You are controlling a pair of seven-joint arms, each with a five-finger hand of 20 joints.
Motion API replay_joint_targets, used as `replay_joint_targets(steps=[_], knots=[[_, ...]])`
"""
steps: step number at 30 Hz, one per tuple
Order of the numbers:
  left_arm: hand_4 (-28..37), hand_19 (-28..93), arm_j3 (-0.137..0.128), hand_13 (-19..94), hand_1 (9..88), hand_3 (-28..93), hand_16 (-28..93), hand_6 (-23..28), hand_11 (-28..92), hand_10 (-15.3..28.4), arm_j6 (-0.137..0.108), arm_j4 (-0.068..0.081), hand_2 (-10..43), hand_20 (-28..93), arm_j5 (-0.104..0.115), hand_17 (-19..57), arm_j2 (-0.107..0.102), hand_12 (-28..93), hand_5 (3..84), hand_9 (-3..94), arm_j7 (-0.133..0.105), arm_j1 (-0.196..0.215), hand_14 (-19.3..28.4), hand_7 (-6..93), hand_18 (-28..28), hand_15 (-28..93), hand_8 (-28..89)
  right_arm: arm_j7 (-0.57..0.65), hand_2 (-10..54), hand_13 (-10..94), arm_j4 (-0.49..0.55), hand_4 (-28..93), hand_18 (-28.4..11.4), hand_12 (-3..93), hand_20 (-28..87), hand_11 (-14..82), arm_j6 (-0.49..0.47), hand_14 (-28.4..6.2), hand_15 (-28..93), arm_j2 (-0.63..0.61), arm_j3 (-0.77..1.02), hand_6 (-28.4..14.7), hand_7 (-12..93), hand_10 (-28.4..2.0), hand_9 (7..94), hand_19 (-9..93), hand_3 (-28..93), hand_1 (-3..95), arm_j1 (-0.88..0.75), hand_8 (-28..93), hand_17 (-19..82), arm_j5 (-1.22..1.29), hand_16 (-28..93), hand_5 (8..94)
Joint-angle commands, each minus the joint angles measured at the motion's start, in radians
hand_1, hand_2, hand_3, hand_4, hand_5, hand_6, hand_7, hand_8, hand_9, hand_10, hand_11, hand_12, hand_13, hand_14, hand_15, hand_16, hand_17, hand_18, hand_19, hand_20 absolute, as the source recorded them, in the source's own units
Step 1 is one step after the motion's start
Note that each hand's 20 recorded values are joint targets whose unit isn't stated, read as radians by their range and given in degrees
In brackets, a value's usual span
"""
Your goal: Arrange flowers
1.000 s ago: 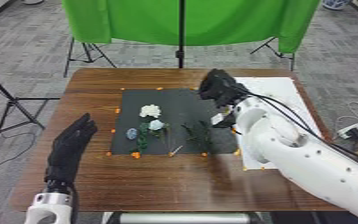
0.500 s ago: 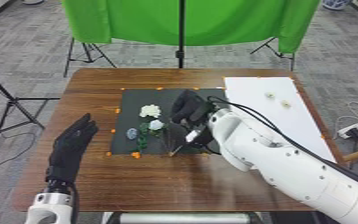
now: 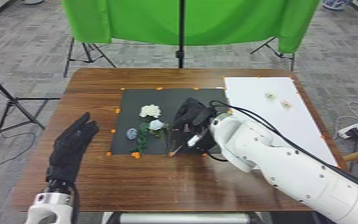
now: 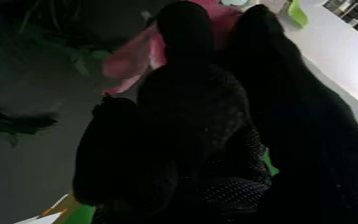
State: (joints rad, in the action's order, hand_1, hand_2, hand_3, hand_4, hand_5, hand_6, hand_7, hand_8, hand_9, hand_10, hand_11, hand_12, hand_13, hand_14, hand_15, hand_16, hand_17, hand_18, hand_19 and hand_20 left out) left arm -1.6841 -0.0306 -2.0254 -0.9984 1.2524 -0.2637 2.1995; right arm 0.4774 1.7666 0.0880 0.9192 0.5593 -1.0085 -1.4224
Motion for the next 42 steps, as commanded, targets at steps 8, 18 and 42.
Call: replay_joint_targets(steps=[8,18,42], knots=[[-17.3,4,0.0,27,26.9,67,7,3.1,10,11.1,0.012,0.004,-9.5,18,0.005,-0.3,0.005,17,37.6,36.7,0.011,0.012,15.1,6.3,15.2,12,-4,0.008,-9.5,94,0.003,-13,-7.1,23.9,45,22.9,-0.054,-1.9,53,-0.006,0.032,-1.2,13,-13.3,87.6,93,55,53.8,-0.008,7,70,0.03,33,69.9],[-17.2,4,-0.003,27,27.0,67,7,2.9,10,11.0,0.011,0.0,-9.5,18,0.003,-0.3,0.006,17,37.5,36.7,0.008,0.017,15.1,6.4,15.2,12,-4,-0.017,-9.5,94,0.136,-14,-7.6,23.0,45,27.4,-0.095,-2.3,54,-0.108,0.263,-0.5,13,-12.7,87.6,93,60,44.7,-0.101,-8,70,-0.033,33,65.9],[-17.2,4,-0.004,27,27.5,66,7,3.1,10,11.1,-0.017,-0.004,-9.5,18,-0.003,-0.2,0.006,17,37.9,36.8,-0.009,0.015,15.2,6.6,15.2,13,-4,0.244,-9.5,76,-0.187,-18,-14.9,21.6,45,6.1,-0.107,-9.0,61,-0.254,0.475,-5.7,5,-19.9,43.6,92,61,37.1,-0.228,-4,54,-0.57,29,40.9]])
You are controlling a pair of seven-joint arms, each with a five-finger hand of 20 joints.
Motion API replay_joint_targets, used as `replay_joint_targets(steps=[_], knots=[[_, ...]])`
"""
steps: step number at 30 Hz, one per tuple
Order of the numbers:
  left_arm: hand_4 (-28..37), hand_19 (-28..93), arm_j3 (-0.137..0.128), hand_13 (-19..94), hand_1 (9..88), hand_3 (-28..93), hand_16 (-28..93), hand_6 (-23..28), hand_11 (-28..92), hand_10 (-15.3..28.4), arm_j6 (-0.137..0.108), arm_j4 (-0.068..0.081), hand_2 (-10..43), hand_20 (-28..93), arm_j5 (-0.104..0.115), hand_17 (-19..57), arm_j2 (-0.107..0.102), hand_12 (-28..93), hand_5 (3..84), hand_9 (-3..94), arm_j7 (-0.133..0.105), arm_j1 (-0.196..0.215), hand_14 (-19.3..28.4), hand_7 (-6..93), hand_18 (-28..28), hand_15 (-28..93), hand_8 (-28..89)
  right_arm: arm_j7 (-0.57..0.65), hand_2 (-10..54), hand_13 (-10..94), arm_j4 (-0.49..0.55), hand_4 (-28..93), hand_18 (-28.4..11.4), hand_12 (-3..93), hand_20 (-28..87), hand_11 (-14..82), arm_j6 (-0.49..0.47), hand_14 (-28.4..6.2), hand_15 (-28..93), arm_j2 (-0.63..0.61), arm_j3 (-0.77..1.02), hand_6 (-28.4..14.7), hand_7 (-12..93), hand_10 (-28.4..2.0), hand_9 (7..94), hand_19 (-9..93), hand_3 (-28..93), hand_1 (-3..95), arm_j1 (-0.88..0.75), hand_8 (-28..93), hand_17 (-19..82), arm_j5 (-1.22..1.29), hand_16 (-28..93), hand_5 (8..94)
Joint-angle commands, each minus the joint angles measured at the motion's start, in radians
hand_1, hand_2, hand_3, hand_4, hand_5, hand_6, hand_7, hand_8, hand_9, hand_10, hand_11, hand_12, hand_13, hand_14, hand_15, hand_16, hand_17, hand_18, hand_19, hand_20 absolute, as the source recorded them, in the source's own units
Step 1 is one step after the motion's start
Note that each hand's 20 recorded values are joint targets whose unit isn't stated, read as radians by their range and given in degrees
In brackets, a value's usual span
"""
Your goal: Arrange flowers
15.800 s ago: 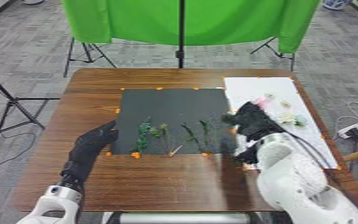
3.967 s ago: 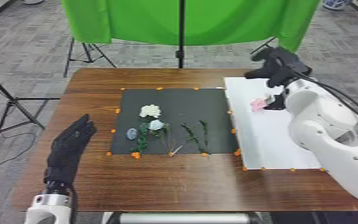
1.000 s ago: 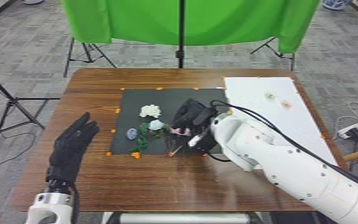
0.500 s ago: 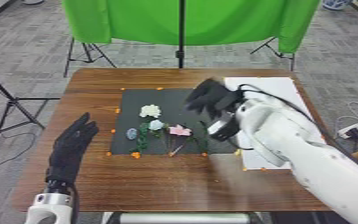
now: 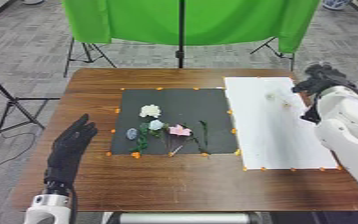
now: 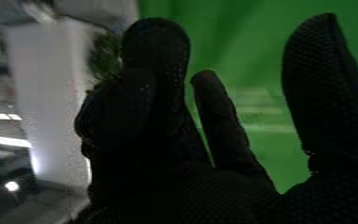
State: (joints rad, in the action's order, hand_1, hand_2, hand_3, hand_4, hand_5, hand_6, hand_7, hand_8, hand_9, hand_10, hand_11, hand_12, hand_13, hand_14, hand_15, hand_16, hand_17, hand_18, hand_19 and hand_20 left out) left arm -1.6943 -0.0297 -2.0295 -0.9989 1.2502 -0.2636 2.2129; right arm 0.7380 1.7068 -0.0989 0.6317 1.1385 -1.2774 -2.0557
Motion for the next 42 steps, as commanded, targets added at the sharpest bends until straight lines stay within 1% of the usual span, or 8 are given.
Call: replay_joint_targets(steps=[1,9,16,20,23,28,35,42], knots=[[-17.1,4,0.006,27,27.8,66,7,3.0,10,11.1,-0.017,0.001,-9.5,19,-0.007,-0.2,0.009,17,38.0,36.8,-0.008,0.001,15.2,6.6,15.2,13,-4,-0.019,-9.5,77,-0.149,-18,-14.8,21.5,45,6.3,0.093,-8.9,61,0.039,-0.119,-5.7,5,-19.7,44.3,92,61,37.0,0.054,-4,54,0.067,28,41.3],[-16.7,4,0.007,27,29.3,65,7,3.0,10,11.0,-0.01,0.002,-9.5,19,-0.008,-0.1,0.011,17,38.1,36.8,-0.005,-0.001,15.0,7.1,15.3,12,-4,-0.059,-9.5,81,-0.238,-21,-13.2,20.3,44,9.2,0.173,-7.0,60,0.057,-0.208,-5.8,7,-18.6,50.9,93,60,38.3,0.105,-4,58,0.065,28,45.2],[-16.6,4,0.006,27,29.5,65,7,3.0,10,11.0,-0.009,0.0,-9.5,18,-0.005,-0.1,0.013,17,38.1,36.8,-0.008,0.007,15.0,7.1,15.3,13,-4,-0.098,-9.5,86,-0.282,-21,-11.1,18.7,44,13.0,0.304,-4.6,58,0.06,-0.3,-0.9,12,-16.1,60.2,93,63,43.3,0.13,-7,61,0.004,28,50.2],[-16.3,4,0.005,28,29.4,65,7,3.0,10,11.0,-0.01,0.0,-9.5,18,-0.005,-0.1,0.013,17,38.2,36.8,-0.006,0.006,15.0,7.1,15.3,13,-4,-0.098,-9.5,89,-0.311,-21,-9.6,17.7,46,16.5,0.379,-3.0,57,0.063,-0.358,1.1,16,-13.4,71.2,93,63,50.6,0.149,-9,64,-0.041,29,60.5],[-16.3,4,0.003,27,29.4,65,7,3.0,10,11.0,-0.011,-0.001,-9.5,18,-0.004,-0.1,0.013,17,38.2,36.8,-0.007,0.008,15.1,7.1,15.3,13,-4,-0.112,-9.5,91,-0.326,-20,-9.1,27.7,47,9.4,0.413,-2.4,56,0.062,-0.394,0.4,17,-10.5,80.9,93,54,59.3,0.162,4,66,-0.063,31,69.4],[-16.3,4,0.003,27,29.3,65,7,3.1,10,11.0,-0.012,-0.001,-9.5,18,-0.002,-0.1,0.015,16,38.2,36.8,-0.011,0.011,15.0,7.1,15.2,13,-4,-0.132,-9.5,93,-0.322,-19,-8.9,33.1,48,8.5,0.448,-1.9,56,0.058,-0.409,0.6,19,-9.4,89.7,93,53,63.6,0.179,7,68,-0.088,32,78.2],[-16.4,4,-0.003,27,29.3,65,7,3.1,10,11.0,-0.011,-0.002,-9.5,19,-0.002,-0.1,0.011,16,38.3,36.9,-0.005,0.015,15.0,7.0,15.2,13,-4,-0.152,-9.5,94,-0.102,-19,-8.8,33.7,49,8.9,0.457,-1.5,56,0.008,-0.332,0.3,18,-9.2,91.1,93,54,63.8,0.145,8,69,-0.099,32,80.0],[-16.3,4,0.001,27,29.1,65,7,3.0,10,11.0,-0.003,0.0,-9.5,19,-0.006,-0.1,0.01,16,38.4,36.9,0.001,0.006,15.0,7.2,15.2,13,-4,-0.285,-9.5,94,0.052,-19,-8.5,34.2,49,8.7,0.391,-1.3,56,0.031,-0.48,0.3,18,-9.2,91.2,93,55,63.1,0.247,9,69,0.002,32,80.1]])
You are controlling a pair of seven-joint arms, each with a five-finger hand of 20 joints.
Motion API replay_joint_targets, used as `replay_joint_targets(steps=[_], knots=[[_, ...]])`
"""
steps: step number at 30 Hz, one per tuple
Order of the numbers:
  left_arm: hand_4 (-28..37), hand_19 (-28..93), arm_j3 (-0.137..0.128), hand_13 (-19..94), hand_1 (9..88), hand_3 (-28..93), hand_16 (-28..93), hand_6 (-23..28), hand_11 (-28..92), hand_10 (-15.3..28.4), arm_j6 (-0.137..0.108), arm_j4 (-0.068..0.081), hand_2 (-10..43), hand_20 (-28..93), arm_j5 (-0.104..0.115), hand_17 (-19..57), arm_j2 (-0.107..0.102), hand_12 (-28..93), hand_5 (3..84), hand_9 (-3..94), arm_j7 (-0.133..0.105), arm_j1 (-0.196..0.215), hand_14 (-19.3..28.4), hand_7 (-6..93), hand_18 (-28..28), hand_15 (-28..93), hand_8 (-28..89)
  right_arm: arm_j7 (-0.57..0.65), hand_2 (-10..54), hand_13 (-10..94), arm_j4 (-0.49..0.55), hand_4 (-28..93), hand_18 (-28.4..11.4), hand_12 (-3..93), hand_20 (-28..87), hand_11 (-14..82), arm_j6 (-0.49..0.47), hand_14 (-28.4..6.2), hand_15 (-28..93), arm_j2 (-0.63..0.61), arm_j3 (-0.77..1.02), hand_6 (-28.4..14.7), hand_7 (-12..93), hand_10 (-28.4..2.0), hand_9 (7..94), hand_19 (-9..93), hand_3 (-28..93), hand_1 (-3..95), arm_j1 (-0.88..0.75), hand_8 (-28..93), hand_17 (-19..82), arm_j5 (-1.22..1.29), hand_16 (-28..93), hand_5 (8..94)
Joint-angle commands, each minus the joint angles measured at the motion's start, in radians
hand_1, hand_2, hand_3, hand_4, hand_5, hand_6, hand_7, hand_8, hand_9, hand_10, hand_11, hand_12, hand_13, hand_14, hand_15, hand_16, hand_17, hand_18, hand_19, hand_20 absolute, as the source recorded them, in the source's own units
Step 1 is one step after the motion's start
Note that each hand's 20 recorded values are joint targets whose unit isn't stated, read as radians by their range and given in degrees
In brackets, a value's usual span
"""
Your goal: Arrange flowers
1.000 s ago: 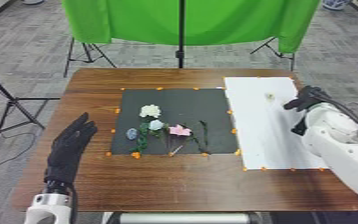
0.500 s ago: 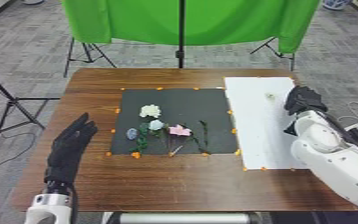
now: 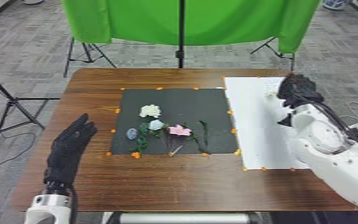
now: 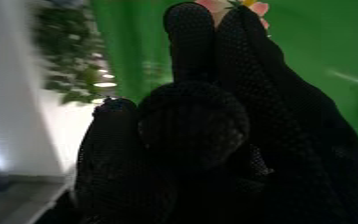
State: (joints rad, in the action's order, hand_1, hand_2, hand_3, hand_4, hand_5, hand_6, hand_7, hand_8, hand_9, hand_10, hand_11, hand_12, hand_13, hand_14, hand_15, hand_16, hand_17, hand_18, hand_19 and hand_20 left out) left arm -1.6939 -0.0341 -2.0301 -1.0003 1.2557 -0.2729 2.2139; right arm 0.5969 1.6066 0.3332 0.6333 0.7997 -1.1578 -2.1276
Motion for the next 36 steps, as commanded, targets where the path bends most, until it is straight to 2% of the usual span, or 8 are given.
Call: replay_joint_targets(steps=[1,4,7,16,23,32,36], knots=[[-16.3,4,0.001,27,29.1,65,7,3.0,10,11.0,0.002,0.001,-9.5,19,-0.005,-0.1,0.004,16,38.4,36.9,0.01,0.003,15.1,7.2,15.2,13,-4,-0.164,-9.5,94,0.156,-19,-8.5,34.2,49,8.6,-0.057,-1.3,56,0.041,-0.171,0.3,18,-9.2,91.2,93,55,63.2,0.15,9,69,0.095,32,80.1],[-16.3,4,0.003,27,29.1,65,7,3.0,10,10.9,-0.007,0.001,-9.5,19,-0.003,-0.1,0.0,16,38.3,36.8,0.005,0.001,15.1,7.3,15.2,13,-4,-0.204,-9.5,94,0.158,-19,-8.4,34.5,49,8.5,-0.118,-1.2,56,0.071,-0.235,0.6,18,-9.2,90.9,93,55,63.1,0.186,9,69,0.108,32,79.9],[-16.3,4,0.006,27,29.0,65,7,3.0,10,11.0,-0.017,0.001,-9.5,19,0.001,-0.1,0.0,17,38.4,36.9,0.001,0.003,15.0,7.2,15.2,13,-4,-0.224,-9.5,94,0.151,-19,-8.6,34.6,50,8.1,-0.115,-1.1,56,0.098,-0.293,0.9,18,-8.9,90.4,93,55,62.8,0.206,9,68,0.121,33,79.5],[-16.3,4,0.005,28,28.9,65,7,3.0,10,11.0,-0.007,0.002,-9.5,19,-0.001,-0.1,-0.003,16,38.6,37.0,0.011,0.001,15.0,7.3,15.3,13,-4,-0.275,-9.5,92,0.158,-20,-9.0,35.9,53,6.1,-0.175,-1.3,57,0.105,-0.388,1.9,20,-8.2,88.7,93,56,61.3,0.231,8,67,0.125,34,78.0],[-16.7,4,0.006,28,28.9,65,7,3.1,10,11.0,-0.003,0.002,-9.5,18,0.0,-0.1,-0.005,16,38.7,37.0,0.016,0.001,15.0,7.1,15.2,13,-4,-0.279,-9.5,92,0.144,-20,-9.0,36.1,53,5.4,-0.155,-1.3,57,0.118,-0.403,2.2,20,-8.1,87.2,93,56,61.0,0.23,7,67,0.113,34,77.5],[-16.6,4,0.004,27,29.0,65,7,3.1,10,11.0,0.002,0.002,-9.5,18,-0.001,-0.1,-0.001,16,38.8,37.0,0.011,0.004,15.1,7.1,15.2,13,-4,-0.266,-9.5,91,0.123,-20,-8.8,34.5,54,4.6,-0.181,-1.2,58,0.12,-0.407,3.7,20,-9.1,79.7,93,57,59.9,0.231,5,66,0.102,33,73.3],[-16.5,4,0.004,27,29.0,65,7,3.1,10,11.0,0.0,0.003,-9.5,18,-0.001,-0.1,-0.001,16,38.8,37.0,0.01,0.005,15.0,7.1,15.1,13,-4,-0.264,-9.5,90,0.129,-20,-8.7,29.1,54,10.9,-0.202,-1.3,59,0.116,-0.399,3.9,19,-10.2,73.1,93,56,58.9,0.228,4,66,0.102,32,70.6]])
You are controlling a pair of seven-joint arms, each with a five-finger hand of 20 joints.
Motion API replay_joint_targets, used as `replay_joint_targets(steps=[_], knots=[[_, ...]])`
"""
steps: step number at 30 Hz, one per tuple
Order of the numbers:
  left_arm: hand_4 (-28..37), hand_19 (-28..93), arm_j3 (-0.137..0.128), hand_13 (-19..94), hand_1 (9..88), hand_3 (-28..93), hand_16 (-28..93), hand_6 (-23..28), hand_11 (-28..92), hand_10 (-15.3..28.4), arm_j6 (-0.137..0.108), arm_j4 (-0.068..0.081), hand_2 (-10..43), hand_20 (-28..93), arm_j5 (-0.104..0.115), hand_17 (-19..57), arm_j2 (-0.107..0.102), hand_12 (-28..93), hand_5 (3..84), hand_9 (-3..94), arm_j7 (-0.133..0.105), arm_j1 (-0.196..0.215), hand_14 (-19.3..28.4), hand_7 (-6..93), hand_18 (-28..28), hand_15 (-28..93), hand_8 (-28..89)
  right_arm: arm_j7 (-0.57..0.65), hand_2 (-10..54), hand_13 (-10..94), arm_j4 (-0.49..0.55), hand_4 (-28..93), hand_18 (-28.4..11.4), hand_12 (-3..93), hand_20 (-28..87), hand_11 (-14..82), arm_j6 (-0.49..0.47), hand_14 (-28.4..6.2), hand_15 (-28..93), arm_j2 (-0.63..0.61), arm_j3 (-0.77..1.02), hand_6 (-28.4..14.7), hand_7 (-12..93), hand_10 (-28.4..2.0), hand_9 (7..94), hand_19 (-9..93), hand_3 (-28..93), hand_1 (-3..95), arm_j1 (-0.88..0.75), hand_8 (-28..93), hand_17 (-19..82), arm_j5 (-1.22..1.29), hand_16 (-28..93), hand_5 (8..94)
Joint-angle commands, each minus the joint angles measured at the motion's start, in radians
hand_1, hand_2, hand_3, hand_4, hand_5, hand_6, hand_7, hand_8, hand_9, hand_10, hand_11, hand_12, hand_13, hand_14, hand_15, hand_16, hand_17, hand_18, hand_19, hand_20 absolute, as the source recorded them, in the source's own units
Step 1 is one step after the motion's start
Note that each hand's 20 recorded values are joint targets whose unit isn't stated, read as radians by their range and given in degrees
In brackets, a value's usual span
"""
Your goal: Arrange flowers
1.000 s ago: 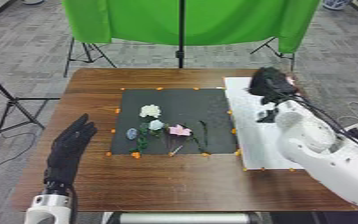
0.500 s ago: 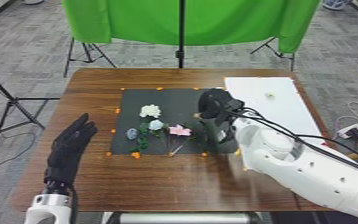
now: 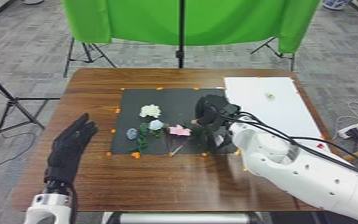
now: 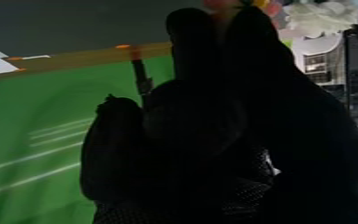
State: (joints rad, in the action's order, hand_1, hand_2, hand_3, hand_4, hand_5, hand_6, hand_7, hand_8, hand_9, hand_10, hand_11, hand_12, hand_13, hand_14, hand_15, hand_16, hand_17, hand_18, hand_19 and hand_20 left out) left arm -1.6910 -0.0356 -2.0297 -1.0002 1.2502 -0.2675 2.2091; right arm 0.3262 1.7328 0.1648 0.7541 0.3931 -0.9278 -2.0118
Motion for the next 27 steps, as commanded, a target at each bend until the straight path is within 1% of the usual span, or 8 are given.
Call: replay_joint_targets(steps=[1,5,10,14,16,17,22,27], knots=[[-16.4,4,0.0,27,29.0,65,7,3.2,10,11.0,0.002,0.001,-9.5,19,-0.001,-0.1,0.007,16,38.8,37.0,0.003,0.012,15.0,7.1,15.2,13,-4,0.006,-9.5,90,0.005,-20,-8.6,26.8,54,13.0,-0.046,-1.4,59,-0.005,0.011,3.8,19,-10.6,71.4,93,57,58.2,-0.002,4,66,-0.009,32,69.7],[-16.4,4,0.002,27,29.1,65,7,3.1,10,11.0,0.006,0.004,-9.5,19,-0.003,-0.1,0.006,16,38.8,37.0,0.005,0.006,15.1,7.1,15.2,13,-4,0.015,-9.5,90,0.017,-21,-8.5,20.9,53,16.7,-0.084,-1.5,59,-0.011,0.024,4.1,18,-11.3,68.4,93,62,53.8,-0.007,1,65,-0.006,32,66.3],[-16.4,4,0.001,27,29.1,65,7,3.1,10,11.0,0.002,0.0,-9.5,19,-0.005,-0.1,0.011,16,38.8,37.0,0.004,0.01,15.1,7.2,15.2,13,-4,0.021,-9.5,89,0.059,-21,-8.7,19.9,52,15.8,-0.14,-1.9,58,-0.037,0.108,4.7,17,-11.8,65.1,93,67,49.4,-0.04,-11,64,-0.008,32,60.0],[-16.4,4,-0.003,27,29.2,65,7,3.2,10,11.0,-0.003,-0.001,-9.5,19,-0.003,-0.1,0.01,16,38.8,37.0,0.004,0.013,15.0,7.1,15.1,13,-4,0.106,-9.5,87,0.067,-21,-10.1,19.8,51,14.8,-0.077,-2.6,57,-0.062,0.235,4.0,17,-12.5,63.2,93,66,48.2,-0.079,-11,62,-0.058,32,57.7],[-16.3,4,-0.003,27,29.1,65,7,3.1,10,11.0,-0.003,0.0,-9.5,19,-0.003,0.0,0.01,16,38.8,37.0,0.005,0.012,15.0,7.1,15.1,13,-4,0.179,-9.5,86,0.043,-21,-10.8,19.7,50,13.8,-0.103,-3.1,57,-0.069,0.285,2.8,15,-13.1,61.7,93,66,47.3,-0.074,-10,60,-0.055,32,56.4],[-16.3,4,-0.002,27,29.1,65,7,3.1,10,11.0,-0.003,0.0,-9.5,19,-0.003,0.0,0.009,16,38.8,37.0,0.006,0.011,15.0,7.1,15.1,13,-4,0.218,-9.5,85,0.027,-21,-10.8,19.4,49,12.7,-0.164,-3.3,57,-0.068,0.313,2.0,14,-13.7,60.7,93,66,46.6,-0.067,-9,60,-0.057,32,54.4],[-16.3,4,-0.001,27,29.1,65,7,3.2,10,11.0,-0.002,0.0,-9.5,19,-0.004,0.0,0.01,16,38.8,37.0,0.005,0.012,15.1,7.1,15.0,13,-4,0.359,-9.5,85,-0.109,-21,-10.5,15.4,40,5.1,-0.3,-5.1,49,-0.064,0.345,-3.8,6,-18.5,46.4,91,66,42.5,-0.021,-6,59,-0.023,28,41.4],[-16.3,4,-0.001,27,29.1,65,7,3.2,10,11.0,-0.007,0.0,-9.5,19,-0.002,-0.1,0.009,16,38.8,37.0,0.004,0.009,15.1,7.1,15.1,13,-4,0.403,-9.5,85,-0.263,-21,-10.8,13.8,37,4.6,-0.237,-6.1,48,-0.03,0.338,-7.1,3,-20.8,43.4,90,63,41.5,-0.013,-4,59,-0.027,28,38.1]])
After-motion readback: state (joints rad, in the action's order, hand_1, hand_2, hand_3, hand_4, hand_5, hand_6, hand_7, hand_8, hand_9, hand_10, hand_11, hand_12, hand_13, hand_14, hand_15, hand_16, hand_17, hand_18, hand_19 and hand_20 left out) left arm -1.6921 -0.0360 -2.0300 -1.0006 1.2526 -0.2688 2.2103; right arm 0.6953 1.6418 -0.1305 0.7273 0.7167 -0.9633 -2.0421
